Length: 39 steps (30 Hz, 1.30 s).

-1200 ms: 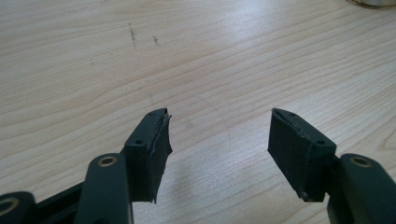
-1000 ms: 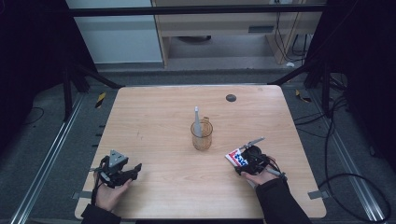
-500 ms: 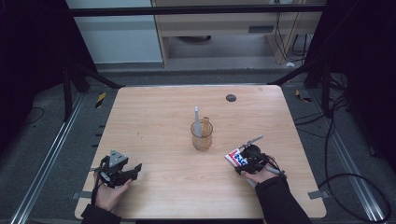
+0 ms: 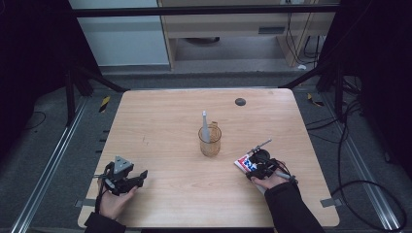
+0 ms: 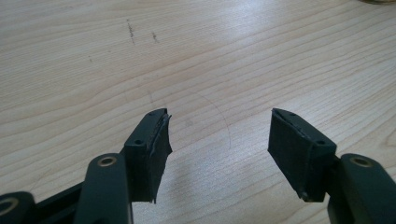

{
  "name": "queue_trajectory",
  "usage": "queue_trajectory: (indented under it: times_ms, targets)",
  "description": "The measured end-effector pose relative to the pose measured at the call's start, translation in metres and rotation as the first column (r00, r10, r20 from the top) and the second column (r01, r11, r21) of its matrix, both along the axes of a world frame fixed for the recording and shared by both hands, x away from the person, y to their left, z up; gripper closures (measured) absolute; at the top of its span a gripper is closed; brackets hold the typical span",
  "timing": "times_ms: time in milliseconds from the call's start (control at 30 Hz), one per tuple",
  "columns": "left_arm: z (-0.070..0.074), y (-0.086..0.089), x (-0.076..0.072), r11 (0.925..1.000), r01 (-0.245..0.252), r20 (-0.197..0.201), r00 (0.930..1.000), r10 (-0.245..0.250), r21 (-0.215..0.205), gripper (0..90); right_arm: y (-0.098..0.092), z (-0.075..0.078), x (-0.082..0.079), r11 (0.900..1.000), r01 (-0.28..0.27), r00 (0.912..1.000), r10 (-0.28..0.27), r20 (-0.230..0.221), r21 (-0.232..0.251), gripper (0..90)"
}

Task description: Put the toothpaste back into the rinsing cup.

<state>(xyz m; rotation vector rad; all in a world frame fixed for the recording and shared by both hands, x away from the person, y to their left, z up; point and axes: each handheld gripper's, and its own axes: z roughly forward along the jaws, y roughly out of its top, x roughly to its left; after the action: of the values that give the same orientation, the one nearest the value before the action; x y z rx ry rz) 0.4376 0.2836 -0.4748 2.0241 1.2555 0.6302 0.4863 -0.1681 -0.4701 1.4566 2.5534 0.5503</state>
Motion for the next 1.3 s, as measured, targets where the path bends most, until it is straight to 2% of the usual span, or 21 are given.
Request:
queue_trajectory:
  times_ms: [233,433,500,667,867,1000,1300]
  targets:
    - [0.0,0.0,0.0,1.0,-0.001,0.001,1.0,0.001,0.0,37.5,-0.002,0.004,-0.002,1.0,0.005,1.0,-0.005,0.009,0.013,65.7]
    - [0.0,0.0,0.0,1.0,-0.004,0.001,1.0,0.004,-0.003,37.5,-0.004,0.007,-0.003,0.999,0.013,0.9999,-0.013,0.004,0.05,68.4]
    - [0.001,0.0,0.0,1.0,-0.003,0.001,1.0,0.003,-0.003,37.6,-0.004,0.01,-0.003,0.998,0.015,0.9994,-0.017,0.031,0.062,68.8]
    - [0.001,0.001,-0.001,1.0,-0.003,0.003,1.0,0.003,0.0,37.6,-0.009,0.021,-0.006,0.991,0.024,0.9943,-0.037,0.1,0.13,69.3]
    - [0.0,-0.001,0.0,1.0,-0.001,0.001,1.0,0.001,0.001,37.6,-0.015,0.035,-0.01,0.977,0.029,0.98,-0.07,0.186,0.214,69.5]
    - [0.0,-0.001,0.0,1.0,-0.002,0.002,1.0,0.002,0.0,37.5,-0.017,0.042,-0.012,0.97,0.026,0.9698,-0.083,0.229,0.241,69.6]
    - [0.001,0.0,0.0,1.0,-0.004,0.002,1.0,0.004,-0.002,37.5,-0.015,0.065,-0.006,0.945,0.023,0.9336,-0.137,0.331,0.325,69.7]
